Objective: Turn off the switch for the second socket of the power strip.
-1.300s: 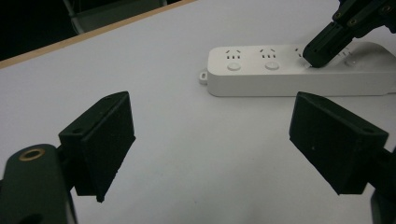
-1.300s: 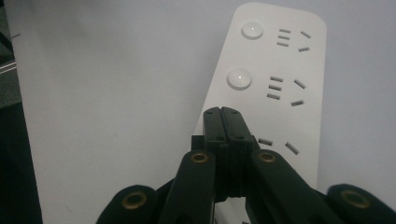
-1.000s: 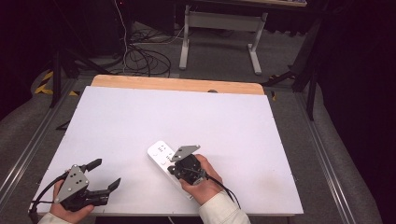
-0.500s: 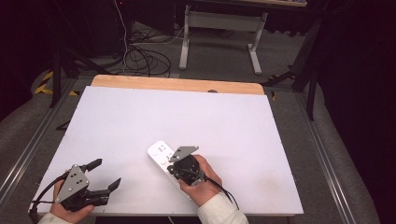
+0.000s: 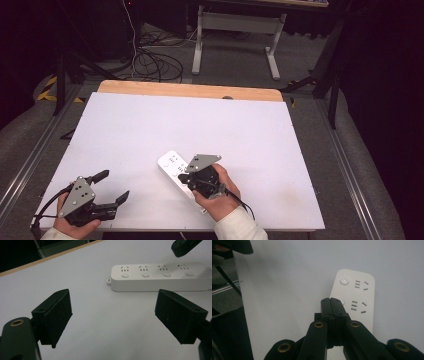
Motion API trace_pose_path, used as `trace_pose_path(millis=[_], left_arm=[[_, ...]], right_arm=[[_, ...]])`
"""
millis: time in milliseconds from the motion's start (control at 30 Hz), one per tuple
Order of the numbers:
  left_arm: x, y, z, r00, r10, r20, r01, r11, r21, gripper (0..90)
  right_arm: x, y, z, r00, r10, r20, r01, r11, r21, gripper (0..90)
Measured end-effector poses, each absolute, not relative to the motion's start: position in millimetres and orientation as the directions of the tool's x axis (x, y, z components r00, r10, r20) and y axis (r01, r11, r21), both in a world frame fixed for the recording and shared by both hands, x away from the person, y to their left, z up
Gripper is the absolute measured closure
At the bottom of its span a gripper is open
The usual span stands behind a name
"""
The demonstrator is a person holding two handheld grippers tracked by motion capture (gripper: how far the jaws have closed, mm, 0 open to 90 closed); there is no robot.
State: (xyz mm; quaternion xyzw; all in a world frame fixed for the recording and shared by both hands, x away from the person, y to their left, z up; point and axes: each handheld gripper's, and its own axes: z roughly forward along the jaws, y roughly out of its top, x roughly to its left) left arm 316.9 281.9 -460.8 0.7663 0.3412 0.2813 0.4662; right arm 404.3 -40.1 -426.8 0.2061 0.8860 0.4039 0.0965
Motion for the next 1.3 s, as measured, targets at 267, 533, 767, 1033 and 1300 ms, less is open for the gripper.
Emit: trace_pose_path(millis=[267,533,767,1033,1300], left_arm=[[317,282,-461,0.607,0.787,0.110,0.263,-0.330,0.907,14.8],[317,282,-461,0.610,0.784,0.113,0.262,-0.334,0.906,14.8],[317,282,-461,0.606,0.788,0.108,0.264,-0.327,0.908,14.8],[318,282,-460,0.607,0.785,0.119,0.256,-0.335,0.907,14.7],[318,282,-460,0.607,0.785,0.122,0.254,-0.337,0.907,14.7]], right_arm=[[401,-44,-417,-0.903,0.430,-0.011,0.264,0.575,0.774,90.0],[400,-45,-415,-0.904,0.427,-0.017,0.253,0.566,0.784,90.0],[401,-49,-411,-0.909,0.417,-0.001,0.243,0.531,0.812,68.0],[400,-52,-407,-0.909,0.416,-0.015,0.224,0.519,0.825,56.3],[398,-54,-403,-0.907,0.420,-0.027,0.214,0.514,0.831,53.1]])
